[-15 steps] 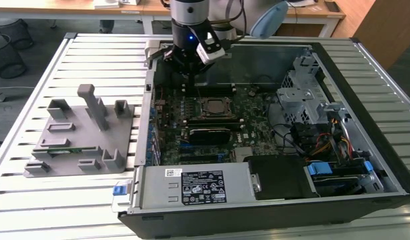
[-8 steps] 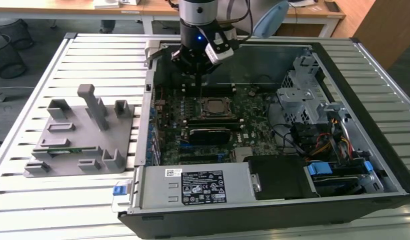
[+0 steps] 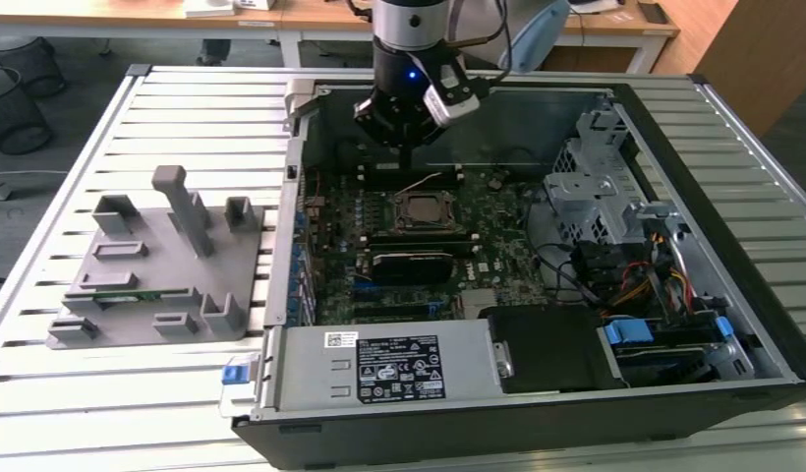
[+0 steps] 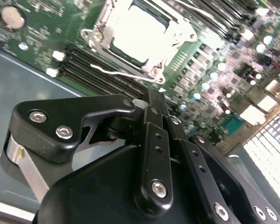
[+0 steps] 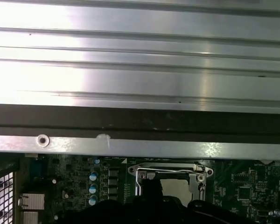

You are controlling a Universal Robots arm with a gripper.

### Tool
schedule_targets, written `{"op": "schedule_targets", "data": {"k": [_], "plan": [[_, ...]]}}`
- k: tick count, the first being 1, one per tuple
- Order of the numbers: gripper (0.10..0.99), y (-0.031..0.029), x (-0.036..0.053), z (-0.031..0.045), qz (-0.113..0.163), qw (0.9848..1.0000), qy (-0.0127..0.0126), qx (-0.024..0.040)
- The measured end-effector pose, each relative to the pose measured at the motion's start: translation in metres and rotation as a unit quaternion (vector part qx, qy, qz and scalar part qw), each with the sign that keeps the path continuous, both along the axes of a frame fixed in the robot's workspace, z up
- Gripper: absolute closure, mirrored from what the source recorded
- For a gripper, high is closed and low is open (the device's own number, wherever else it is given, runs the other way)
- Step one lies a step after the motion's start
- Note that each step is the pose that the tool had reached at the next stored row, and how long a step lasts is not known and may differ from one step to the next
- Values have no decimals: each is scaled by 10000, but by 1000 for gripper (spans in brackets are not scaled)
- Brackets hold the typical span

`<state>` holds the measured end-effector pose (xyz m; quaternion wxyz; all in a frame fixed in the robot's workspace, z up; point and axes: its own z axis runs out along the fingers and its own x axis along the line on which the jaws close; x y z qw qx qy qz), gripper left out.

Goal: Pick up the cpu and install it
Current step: 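Install the first cpu locking lever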

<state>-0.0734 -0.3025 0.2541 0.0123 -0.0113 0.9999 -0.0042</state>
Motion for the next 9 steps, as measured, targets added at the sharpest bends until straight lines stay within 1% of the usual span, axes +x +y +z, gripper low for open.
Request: {"op": "schedule_targets", "data": {"k": [1, 2, 4, 5, 6, 9], "plan": [[980, -1, 3, -1, 0, 10000, -1, 10], [980, -6, 4, -3, 0, 10000, -1, 58], [980, -23, 4, -5, 0, 9998, 0, 213], [980, -32, 4, -7, 0, 9996, -1, 274], [980, -36, 4, -9, 0, 9996, -1, 293], [980, -36, 6, -18, 0, 9996, -1, 288]]}}
